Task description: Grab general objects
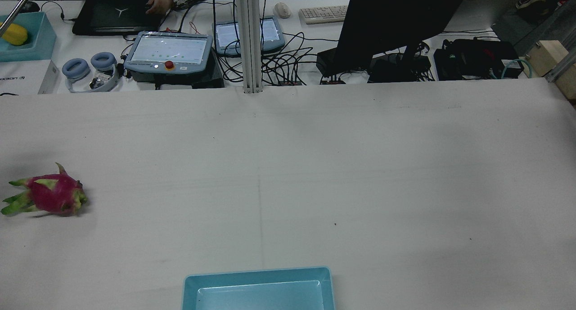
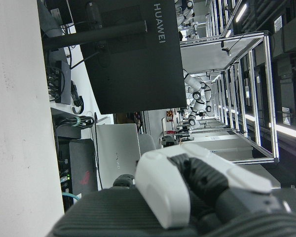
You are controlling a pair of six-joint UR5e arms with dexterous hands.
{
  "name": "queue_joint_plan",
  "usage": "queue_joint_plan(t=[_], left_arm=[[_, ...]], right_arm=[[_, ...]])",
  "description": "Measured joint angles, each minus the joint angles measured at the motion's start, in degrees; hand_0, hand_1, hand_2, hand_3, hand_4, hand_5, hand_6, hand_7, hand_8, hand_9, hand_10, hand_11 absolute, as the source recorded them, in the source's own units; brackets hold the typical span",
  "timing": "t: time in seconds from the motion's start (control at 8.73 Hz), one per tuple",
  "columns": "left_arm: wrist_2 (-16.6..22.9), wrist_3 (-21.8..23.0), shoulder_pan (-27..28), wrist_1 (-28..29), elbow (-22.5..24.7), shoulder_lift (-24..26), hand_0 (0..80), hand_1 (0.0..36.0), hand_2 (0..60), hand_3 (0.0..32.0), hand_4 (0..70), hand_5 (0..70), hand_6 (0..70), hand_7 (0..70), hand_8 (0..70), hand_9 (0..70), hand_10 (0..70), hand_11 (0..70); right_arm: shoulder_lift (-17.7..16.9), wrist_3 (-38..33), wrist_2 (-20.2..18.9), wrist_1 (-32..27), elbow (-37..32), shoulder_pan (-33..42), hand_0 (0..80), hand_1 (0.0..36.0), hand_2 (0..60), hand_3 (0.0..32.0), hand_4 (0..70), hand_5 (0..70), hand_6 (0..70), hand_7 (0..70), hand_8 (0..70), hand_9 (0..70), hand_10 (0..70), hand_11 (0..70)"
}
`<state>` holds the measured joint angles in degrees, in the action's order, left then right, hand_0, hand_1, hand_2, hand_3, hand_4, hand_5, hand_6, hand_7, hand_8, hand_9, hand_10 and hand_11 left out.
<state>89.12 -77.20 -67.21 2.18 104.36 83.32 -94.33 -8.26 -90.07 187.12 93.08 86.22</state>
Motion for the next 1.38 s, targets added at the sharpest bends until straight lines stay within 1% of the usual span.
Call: queue_joint_plan(t=[0.34,0.57,0.69,0.8,0.92,1.03,1.15,1.26,1.38], left_arm=[[0.0,0.07,0.0,-0.16,0.33,0.0,80.0,36.0,60.0,0.0,8.4,70.0,0.0,52.3,0.0,9.0,0.0,0.0],[0.0,0.08,0.01,-0.42,0.75,0.0,80.0,36.0,60.0,0.0,3.1,70.0,0.0,46.5,0.0,7.9,0.0,0.0],[0.0,0.02,0.0,-0.72,1.29,-0.03,80.0,36.0,60.0,0.0,5.3,70.0,0.0,42.2,0.0,7.0,0.0,0.0],[0.03,-0.07,0.24,-1.45,2.47,-0.09,80.0,36.0,60.0,2.0,10.4,49.2,0.0,37.4,0.0,6.0,0.0,0.0],[-0.1,-0.75,1.5,-2.57,4.12,-0.18,80.0,36.0,60.0,0.0,8.4,67.0,0.0,34.1,0.0,5.4,0.0,0.0],[-0.71,-1.98,3.51,-3.5,5.56,-0.21,80.0,36.0,60.0,0.0,7.3,70.0,0.0,33.2,0.0,5.2,0.0,0.0],[-2.19,-2.9,5.78,-4.02,6.3,-0.24,80.0,36.0,60.0,0.0,7.3,70.0,0.0,35.7,0.0,5.7,0.0,0.0],[-4.0,-3.5,7.94,-4.32,6.62,-0.17,80.0,36.0,60.0,0.0,6.5,70.0,0.0,35.9,0.0,5.7,0.0,0.0],[-5.69,-4.01,9.82,-4.46,6.75,-0.03,80.0,36.0,60.0,0.0,5.1,70.0,0.0,34.3,0.0,5.4,0.0,0.0]], right_arm=[[0.02,0.0,0.0,0.0,0.0,0.0,0.0,0.0,0.0,0.0,0.0,0.0,0.0,0.0,0.0,0.0,0.0,0.0],[0.02,0.0,-0.02,0.0,0.0,0.0,0.0,0.0,0.0,0.0,0.0,0.0,0.0,0.0,0.0,0.0,0.0,0.0],[0.02,0.0,0.01,0.0,0.0,0.0,0.0,0.0,0.0,0.0,0.0,0.0,0.0,0.0,0.0,0.0,0.0,0.0],[0.02,0.0,0.01,0.0,0.0,0.0,0.0,0.0,0.0,0.0,0.0,0.0,0.0,0.0,0.0,0.0,0.0,0.0],[0.02,0.0,0.02,0.0,0.0,0.0,0.0,0.0,0.0,0.0,0.0,0.0,0.0,0.0,0.0,0.0,0.0,0.0],[0.02,0.0,0.02,0.0,0.0,0.0,0.0,0.0,0.0,0.0,0.0,0.0,0.0,0.0,0.0,0.0,0.0,0.0],[0.02,0.0,0.02,0.0,0.0,0.0,0.0,0.0,0.0,0.0,0.0,0.0,0.0,0.0,0.0,0.0,0.0,0.0],[0.02,0.0,0.02,0.0,0.0,0.0,0.0,0.0,0.0,0.0,0.0,0.0,0.0,0.0,0.0,0.0,0.0,0.0],[0.02,0.0,0.0,0.0,0.0,0.0,0.0,0.0,0.0,0.0,0.0,0.0,0.0,0.0,0.0,0.0,0.0,0.0]])
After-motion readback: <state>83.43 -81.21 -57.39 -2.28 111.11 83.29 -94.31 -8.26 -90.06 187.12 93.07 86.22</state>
